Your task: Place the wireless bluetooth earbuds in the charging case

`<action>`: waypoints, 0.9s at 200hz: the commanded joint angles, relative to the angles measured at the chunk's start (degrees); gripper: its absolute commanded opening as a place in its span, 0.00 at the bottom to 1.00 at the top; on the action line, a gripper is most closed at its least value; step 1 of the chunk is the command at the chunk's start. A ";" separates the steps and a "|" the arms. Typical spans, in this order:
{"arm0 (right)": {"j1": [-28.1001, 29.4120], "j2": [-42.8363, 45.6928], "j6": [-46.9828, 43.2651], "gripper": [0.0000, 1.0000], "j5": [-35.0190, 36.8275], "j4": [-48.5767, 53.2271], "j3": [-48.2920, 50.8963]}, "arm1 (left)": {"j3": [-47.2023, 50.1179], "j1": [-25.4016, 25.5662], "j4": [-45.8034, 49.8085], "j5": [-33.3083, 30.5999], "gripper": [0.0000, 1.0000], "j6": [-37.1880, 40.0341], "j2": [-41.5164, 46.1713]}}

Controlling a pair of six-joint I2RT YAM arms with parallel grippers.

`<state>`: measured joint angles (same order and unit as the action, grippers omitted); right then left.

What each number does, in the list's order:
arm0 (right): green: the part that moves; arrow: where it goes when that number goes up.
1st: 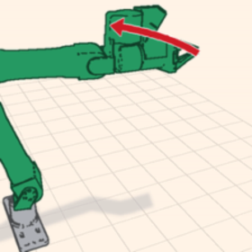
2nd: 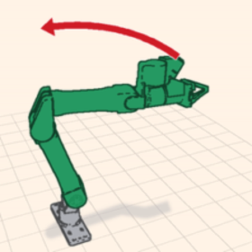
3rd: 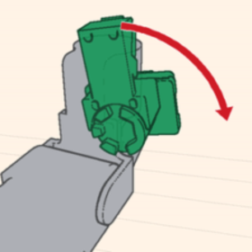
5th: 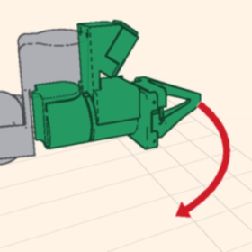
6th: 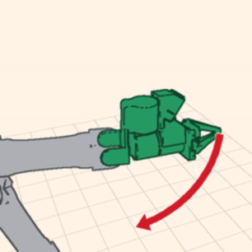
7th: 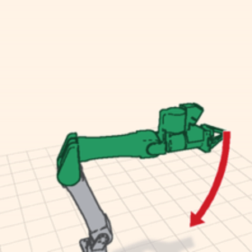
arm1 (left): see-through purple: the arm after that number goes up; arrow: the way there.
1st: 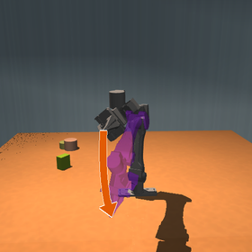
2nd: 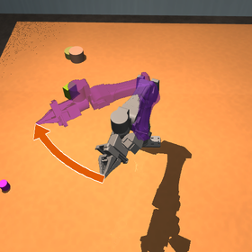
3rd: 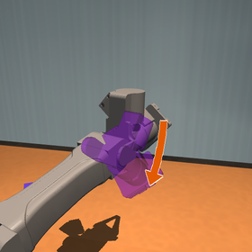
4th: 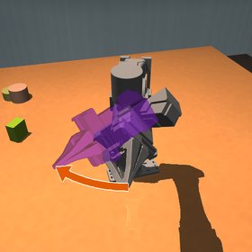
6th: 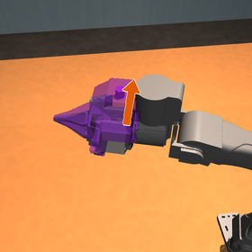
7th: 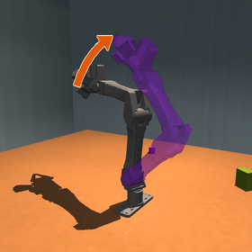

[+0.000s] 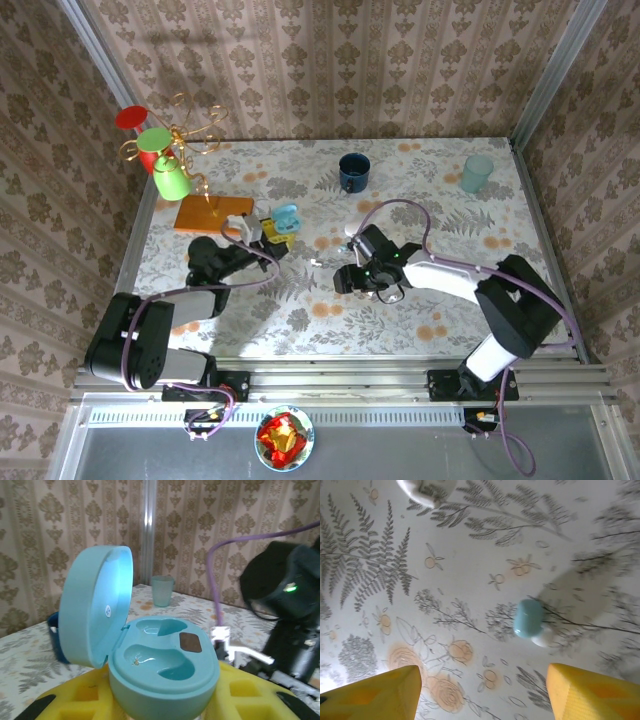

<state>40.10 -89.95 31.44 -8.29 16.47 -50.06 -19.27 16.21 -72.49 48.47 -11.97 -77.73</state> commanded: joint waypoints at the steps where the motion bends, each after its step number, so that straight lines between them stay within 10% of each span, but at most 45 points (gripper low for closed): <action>1: 2.97 4.10 -0.65 0.69 14.85 7.99 -2.07 | -0.42 -3.05 -1.62 -0.35 0.35 0.85 1.81; 61: 9.62 -6.46 4.64 0.72 36.28 26.46 -16.61 | -1.48 -8.74 -1.48 0.02 0.34 1.04 3.36; 180: 14.79 -29.25 5.39 0.55 46.88 40.40 -35.37 | 0.55 -11.42 -1.43 -0.35 0.34 0.10 7.18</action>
<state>54.35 -117.01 35.57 33.52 52.47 -82.91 -19.25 5.15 -72.49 48.14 -11.99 -71.53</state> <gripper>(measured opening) 0.573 0.341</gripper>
